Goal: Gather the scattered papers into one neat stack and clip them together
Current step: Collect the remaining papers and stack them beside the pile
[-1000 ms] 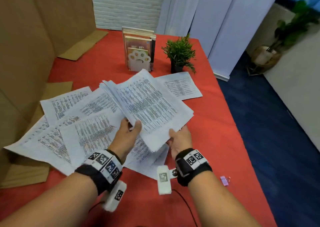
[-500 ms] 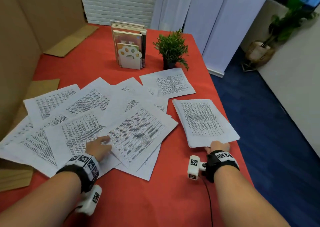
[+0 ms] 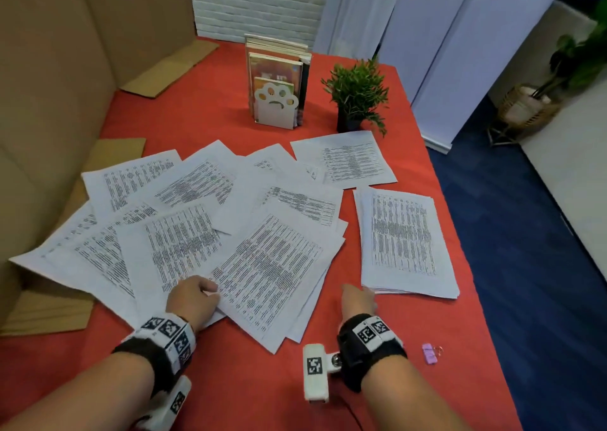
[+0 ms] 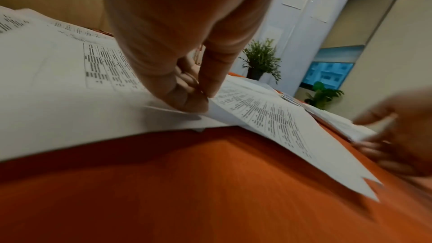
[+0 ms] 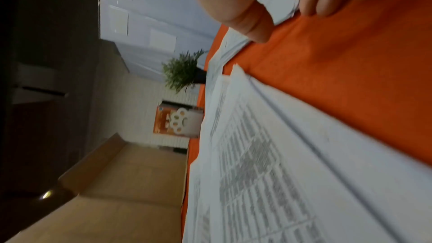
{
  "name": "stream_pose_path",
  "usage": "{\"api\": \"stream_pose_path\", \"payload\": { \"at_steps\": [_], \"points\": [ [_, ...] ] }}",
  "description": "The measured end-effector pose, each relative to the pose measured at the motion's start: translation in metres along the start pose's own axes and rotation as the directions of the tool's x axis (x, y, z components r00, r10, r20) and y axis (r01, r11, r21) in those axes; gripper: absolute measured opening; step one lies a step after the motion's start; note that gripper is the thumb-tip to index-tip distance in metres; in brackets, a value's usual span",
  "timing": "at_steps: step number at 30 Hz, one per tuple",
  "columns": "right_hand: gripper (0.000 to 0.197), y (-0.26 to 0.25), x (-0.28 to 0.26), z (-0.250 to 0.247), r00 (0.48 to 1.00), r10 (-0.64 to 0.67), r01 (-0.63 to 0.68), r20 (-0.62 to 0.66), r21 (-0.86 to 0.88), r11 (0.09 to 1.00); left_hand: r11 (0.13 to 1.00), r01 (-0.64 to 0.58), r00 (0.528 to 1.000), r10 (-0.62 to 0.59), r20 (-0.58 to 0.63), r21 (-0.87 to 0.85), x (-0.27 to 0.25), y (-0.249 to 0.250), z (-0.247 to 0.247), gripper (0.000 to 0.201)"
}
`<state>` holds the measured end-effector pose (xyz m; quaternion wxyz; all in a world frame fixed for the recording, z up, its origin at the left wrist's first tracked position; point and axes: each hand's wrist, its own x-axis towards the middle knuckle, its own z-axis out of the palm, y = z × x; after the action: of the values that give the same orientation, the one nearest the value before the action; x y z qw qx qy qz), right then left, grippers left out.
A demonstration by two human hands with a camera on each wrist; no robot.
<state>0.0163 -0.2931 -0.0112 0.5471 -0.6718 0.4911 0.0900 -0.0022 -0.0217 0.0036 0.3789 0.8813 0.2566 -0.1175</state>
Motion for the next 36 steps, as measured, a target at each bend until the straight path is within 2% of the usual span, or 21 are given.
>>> {"api": "stream_pose_path", "payload": {
  "at_steps": [2, 3, 5, 6, 7, 9, 11, 13, 15, 18, 21, 26, 30, 33, 34, 36],
  "points": [
    [0.054, 0.008, 0.003, 0.02, 0.981, -0.092, 0.094, 0.17, -0.001, 0.996, 0.998, -0.015, 0.991, 0.022, 0.131, -0.056, -0.013, -0.011, 0.0, 0.01],
    [0.052, 0.006, -0.002, 0.026, 0.971, -0.126, 0.13, 0.205, -0.007, 0.991, 0.994, -0.009, 0.973, 0.034, 0.23, -0.107, -0.021, -0.013, -0.001, 0.01],
    [0.037, -0.001, -0.01, 0.03, 0.956, -0.192, 0.216, 0.221, -0.088, 0.972, 0.982, 0.054, 0.908, 0.029, 0.419, -0.183, -0.031, -0.016, -0.003, 0.012],
    [0.027, -0.006, -0.014, 0.029, 0.95, -0.227, 0.264, 0.213, -0.163, 0.951, 0.979, 0.069, 0.897, 0.024, 0.441, -0.193, -0.03, -0.018, -0.005, 0.015],
    [0.02, -0.011, -0.017, 0.025, 0.944, -0.26, 0.307, 0.204, -0.248, 0.919, 0.975, 0.076, 0.916, 0.013, 0.4, -0.206, -0.025, -0.021, -0.008, 0.016],
    [0.014, -0.016, -0.014, 0.019, 0.925, -0.353, 0.38, 0.143, -0.375, 0.846, 0.988, 0.027, 0.989, -0.004, 0.148, -0.152, -0.006, -0.03, -0.018, 0.016],
    [0.01, -0.022, -0.013, 0.012, 0.904, -0.419, 0.414, 0.086, -0.42, 0.807, 1.0, 0.009, 0.995, -0.011, -0.097, -0.022, 0.014, -0.04, -0.034, 0.021],
    [0.014, -0.028, -0.012, 0.01, 0.88, -0.475, 0.446, 0.013, -0.368, 0.816, 0.991, 0.09, 0.978, -0.07, -0.198, 0.096, 0.029, -0.048, -0.046, 0.045],
    [0.012, -0.038, -0.01, 0.012, 0.861, -0.508, 0.485, -0.024, -0.262, 0.834, 0.978, 0.14, 0.97, -0.105, -0.218, 0.155, 0.037, -0.051, -0.052, 0.061],
    [0.016, -0.057, 0.008, 0.023, 0.882, -0.471, 0.464, 0.024, -0.221, 0.858, 0.987, 0.124, 0.983, -0.107, -0.153, 0.106, 0.042, -0.049, -0.055, 0.06],
    [0.03, -0.074, 0.026, 0.038, 0.917, -0.391, 0.397, 0.079, -0.28, 0.874, 0.995, 0.071, 0.996, -0.067, -0.06, 0.068, 0.046, -0.051, -0.057, 0.07],
    [0.033, -0.087, 0.044, 0.061, 0.908, -0.401, 0.418, 0.124, -0.334, 0.844, 0.998, 0.001, 0.998, 0.002, -0.057, 0.055, 0.041, -0.061, -0.058, 0.065],
    [0.031, -0.089, 0.046, 0.072, 0.905, -0.392, 0.426, 0.169, -0.366, 0.827, 0.999, -0.034, 0.999, 0.034, 0.008, 0.004, 0.038, -0.071, -0.061, 0.072],
    [0.022, -0.087, 0.039, 0.076, 0.873, -0.448, 0.485, 0.192, -0.43, 0.761, 0.997, -0.06, 0.998, 0.06, -0.008, -0.039, 0.04, -0.08, -0.07, 0.068],
    [0.017, -0.085, 0.036, 0.075, 0.851, -0.481, 0.523, 0.212, -0.439, 0.73, 0.996, -0.066, 0.997, 0.064, -0.042, -0.065, 0.042, -0.082, -0.074, 0.065],
    [0.019, -0.08, 0.033, 0.07, 0.795, -0.54, 0.604, 0.276, -0.443, 0.663, 0.992, -0.057, 0.994, 0.046, -0.098, -0.114, 0.046, -0.086, -0.084, 0.06]
  ]
}}
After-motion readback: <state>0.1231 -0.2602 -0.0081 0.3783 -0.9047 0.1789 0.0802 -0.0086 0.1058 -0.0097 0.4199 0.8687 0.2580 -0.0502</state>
